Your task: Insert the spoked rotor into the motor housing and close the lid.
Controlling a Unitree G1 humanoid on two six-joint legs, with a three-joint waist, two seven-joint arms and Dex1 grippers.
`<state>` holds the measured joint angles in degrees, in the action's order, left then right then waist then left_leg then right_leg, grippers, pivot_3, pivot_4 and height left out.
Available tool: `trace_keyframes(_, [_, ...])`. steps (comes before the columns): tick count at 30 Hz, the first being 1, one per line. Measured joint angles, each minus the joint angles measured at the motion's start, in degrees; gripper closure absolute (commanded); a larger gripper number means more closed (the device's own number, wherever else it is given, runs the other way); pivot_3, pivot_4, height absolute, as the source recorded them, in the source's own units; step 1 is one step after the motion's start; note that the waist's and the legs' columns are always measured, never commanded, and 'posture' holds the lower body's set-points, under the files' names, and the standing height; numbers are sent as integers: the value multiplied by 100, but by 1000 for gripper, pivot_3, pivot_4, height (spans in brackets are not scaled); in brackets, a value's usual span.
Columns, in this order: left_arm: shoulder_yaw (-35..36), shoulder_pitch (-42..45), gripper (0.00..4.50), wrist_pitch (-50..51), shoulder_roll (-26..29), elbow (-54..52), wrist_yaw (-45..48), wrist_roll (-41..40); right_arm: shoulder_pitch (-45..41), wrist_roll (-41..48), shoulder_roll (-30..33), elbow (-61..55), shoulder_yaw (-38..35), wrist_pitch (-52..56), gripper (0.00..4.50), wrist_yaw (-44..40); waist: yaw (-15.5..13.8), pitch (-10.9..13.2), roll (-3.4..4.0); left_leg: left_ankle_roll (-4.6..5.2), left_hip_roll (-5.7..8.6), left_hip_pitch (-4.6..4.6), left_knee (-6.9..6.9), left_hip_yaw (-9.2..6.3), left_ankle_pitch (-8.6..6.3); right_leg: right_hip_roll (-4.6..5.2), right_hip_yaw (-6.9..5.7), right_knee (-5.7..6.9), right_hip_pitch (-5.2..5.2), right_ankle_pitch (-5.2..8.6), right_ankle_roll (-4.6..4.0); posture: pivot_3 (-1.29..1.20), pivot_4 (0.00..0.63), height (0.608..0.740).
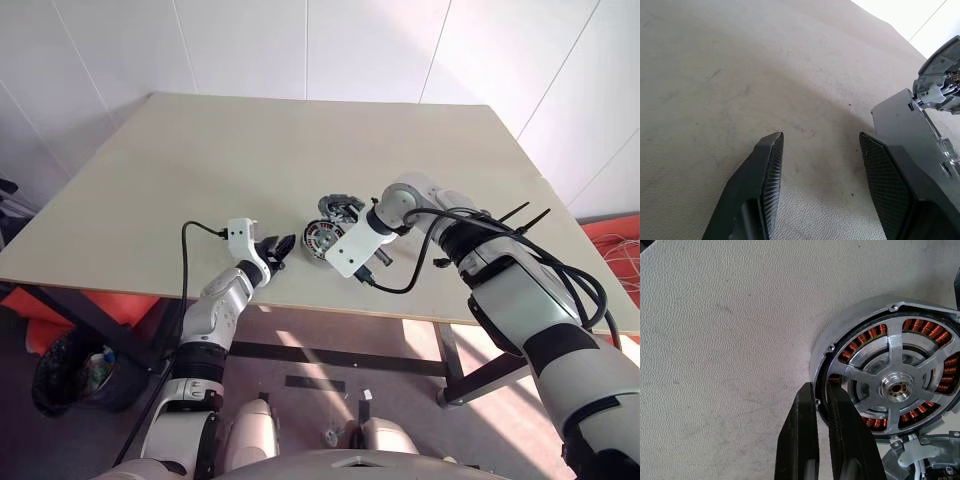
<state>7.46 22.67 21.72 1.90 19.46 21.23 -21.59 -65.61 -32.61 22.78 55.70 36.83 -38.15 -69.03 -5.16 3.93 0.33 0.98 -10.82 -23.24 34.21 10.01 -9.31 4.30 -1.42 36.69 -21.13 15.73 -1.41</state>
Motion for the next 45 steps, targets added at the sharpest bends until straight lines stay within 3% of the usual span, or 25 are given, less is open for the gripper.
trace_keyframes(10, [4, 11, 1926, -73, -65, 46, 4, 1, 308, 541, 824, -810, -224, 573, 4489, -1003, -28, 2, -2, 1, -1, -9, 0, 0, 0, 0, -2, -1, -6, 0, 0, 0, 0, 740])
trace_keyframes(15, [6, 18, 1926, -82, -74, 71, 5, 2, 596, 802, 1124, -1428, -470, 1393, 4489, -1330, -31, 2, -3, 1, 1, -2, 1, 0, 0, 0, -1, -2, 2, 0, 0, 0, 0, 740])
trace_keyframes(18, [7, 18, 1926, -112, -79, 80, 10, 4, 890, 1039, 1094, -2057, -661, 2686, 4489, -1587, -33, 2, -2, 1, 0, -4, 0, 0, 1, -1, -1, 0, -4, 0, 0, 0, 0, 740])
trace_keyframes(24, [-6, 21, 1926, -124, -103, 92, 34, 10, 1153, 1284, 497, -3391, -829, 6326, 4489, -1736, -44, 2, -1, 0, 0, -2, -2, -1, 2, -1, -1, 1, -1, 0, 0, 0, 0, 740])
trace_keyframes(32, [-22, -2, 1926, -117, -104, 62, 52, 8, 717, 1538, 12, -3406, -815, 9570, 4489, -1343, -70, 3, 0, -14, 1, 3, -17, -1, 8, 0, 0, -6, -2, 1, 1, 0, 0, 740])
trace_keyframes(38, [-28, -30, 1926, -101, -117, 30, 46, 7, 460, 1869, -120, -3282, -705, 10535, 4489, -921, -93, 3, 0, -42, 4, 14, -57, -2, 25, 0, 0, -19, -2, 1, 2, 0, 0, 740])
trace_keyframes(45, [-25, -34, 1926, -98, -116, 20, 48, 7, 460, 2451, 47, -3900, -356, 11267, 4489, -754, -179, 3, 0, -100, 7, 30, -108, -2, 61, -3, -2, -27, -6, 0, 3, 0, 0, 740])
